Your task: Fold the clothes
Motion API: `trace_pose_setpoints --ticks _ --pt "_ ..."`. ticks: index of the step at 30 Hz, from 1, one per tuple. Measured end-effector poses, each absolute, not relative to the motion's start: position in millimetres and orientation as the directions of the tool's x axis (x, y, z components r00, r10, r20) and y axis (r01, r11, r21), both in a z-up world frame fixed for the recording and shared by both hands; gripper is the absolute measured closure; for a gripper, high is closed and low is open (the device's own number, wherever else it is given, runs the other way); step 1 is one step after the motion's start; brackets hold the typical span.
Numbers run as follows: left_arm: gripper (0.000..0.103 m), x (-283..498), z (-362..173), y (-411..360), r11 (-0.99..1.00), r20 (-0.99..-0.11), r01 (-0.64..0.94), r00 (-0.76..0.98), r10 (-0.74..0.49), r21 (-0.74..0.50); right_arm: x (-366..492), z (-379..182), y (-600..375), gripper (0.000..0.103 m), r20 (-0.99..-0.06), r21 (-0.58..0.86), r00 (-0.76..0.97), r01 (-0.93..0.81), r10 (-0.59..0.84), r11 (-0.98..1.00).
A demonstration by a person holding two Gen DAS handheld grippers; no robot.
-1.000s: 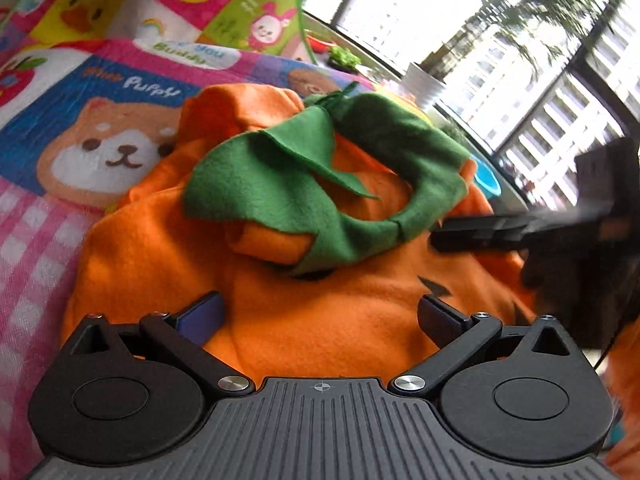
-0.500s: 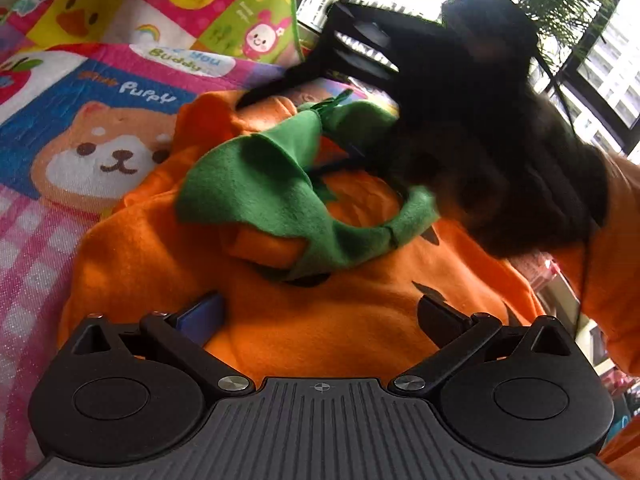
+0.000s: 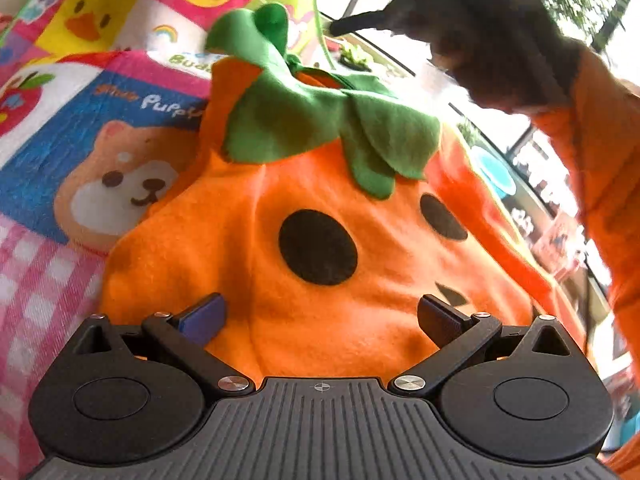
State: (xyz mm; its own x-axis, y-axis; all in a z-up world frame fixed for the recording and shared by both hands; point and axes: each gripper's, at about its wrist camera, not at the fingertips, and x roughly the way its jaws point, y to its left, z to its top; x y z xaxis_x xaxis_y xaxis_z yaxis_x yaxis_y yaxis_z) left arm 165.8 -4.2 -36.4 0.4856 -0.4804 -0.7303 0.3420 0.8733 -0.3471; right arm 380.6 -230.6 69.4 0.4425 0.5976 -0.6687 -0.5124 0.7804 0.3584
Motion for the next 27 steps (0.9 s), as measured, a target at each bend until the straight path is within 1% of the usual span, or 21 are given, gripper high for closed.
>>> trace_pose_setpoints --ticks 3,7,8,10,13,15,16,17,18,19,21,23,24,27 --pt "0.0 171 -30 -8 0.872 -0.736 0.365 0.48 -0.477 -0.327 354 73 -275 0.0 -0.637 0.296 0.545 -0.479 0.545 0.826" --pt "0.0 194 -3 -9 0.87 -0.684 0.392 0.547 -0.483 -0.3 329 63 -318 0.0 -0.638 0.104 0.684 -0.379 0.354 0.92" --pt "0.0 201 4 -10 0.869 -0.667 0.399 0.566 -0.485 -0.293 327 58 -329 0.0 -0.642 0.119 0.685 -0.356 0.345 0.927" --pt "0.0 212 15 -11 0.862 -0.632 0.402 0.59 -0.502 -0.309 332 41 -350 0.0 -0.657 0.241 0.644 -0.314 0.393 0.918" --pt "0.0 231 23 -12 0.84 -0.591 0.406 0.598 -0.542 -0.359 349 12 -374 0.0 -0.636 0.498 0.56 -0.228 0.531 0.837" --pt "0.0 243 22 -16 0.836 -0.588 0.4 0.595 -0.548 -0.375 364 -8 -371 0.0 -0.637 0.596 0.49 -0.177 0.595 0.783" --pt "0.0 249 20 -20 0.846 -0.602 0.387 0.594 -0.533 -0.367 372 -18 -362 0.0 -0.637 0.631 0.438 -0.176 0.634 0.756" --pt "0.0 254 18 -24 0.855 -0.616 0.375 0.593 -0.519 -0.359 379 -25 -351 0.0 -0.62 0.677 0.375 -0.189 0.689 0.711" --pt "0.0 255 16 -25 0.858 -0.625 0.371 0.587 -0.514 -0.355 385 -27 -342 0.0 -0.584 0.724 0.323 -0.205 0.744 0.658" --pt "0.0 257 15 -27 0.861 -0.635 0.368 0.582 -0.508 -0.351 389 -23 -334 0.0 -0.536 0.76 0.308 -0.229 0.786 0.608" --pt "0.0 260 14 -28 0.868 -0.651 0.368 0.576 -0.494 -0.333 399 -8 -327 0.0 -0.429 0.806 0.33 -0.281 0.841 0.521" --pt "0.0 264 14 -26 0.877 -0.658 0.359 0.582 -0.477 -0.319 413 11 -330 0.0 -0.331 0.823 0.403 -0.319 0.853 0.47" --pt "0.0 267 14 -25 0.881 -0.658 0.351 0.588 -0.471 -0.317 421 16 -332 0.0 -0.321 0.819 0.425 -0.324 0.846 0.474" --pt "0.0 277 13 -23 0.891 -0.655 0.327 0.604 -0.454 -0.315 445 19 -339 0.0 -0.381 0.783 0.461 -0.301 0.802 0.545"
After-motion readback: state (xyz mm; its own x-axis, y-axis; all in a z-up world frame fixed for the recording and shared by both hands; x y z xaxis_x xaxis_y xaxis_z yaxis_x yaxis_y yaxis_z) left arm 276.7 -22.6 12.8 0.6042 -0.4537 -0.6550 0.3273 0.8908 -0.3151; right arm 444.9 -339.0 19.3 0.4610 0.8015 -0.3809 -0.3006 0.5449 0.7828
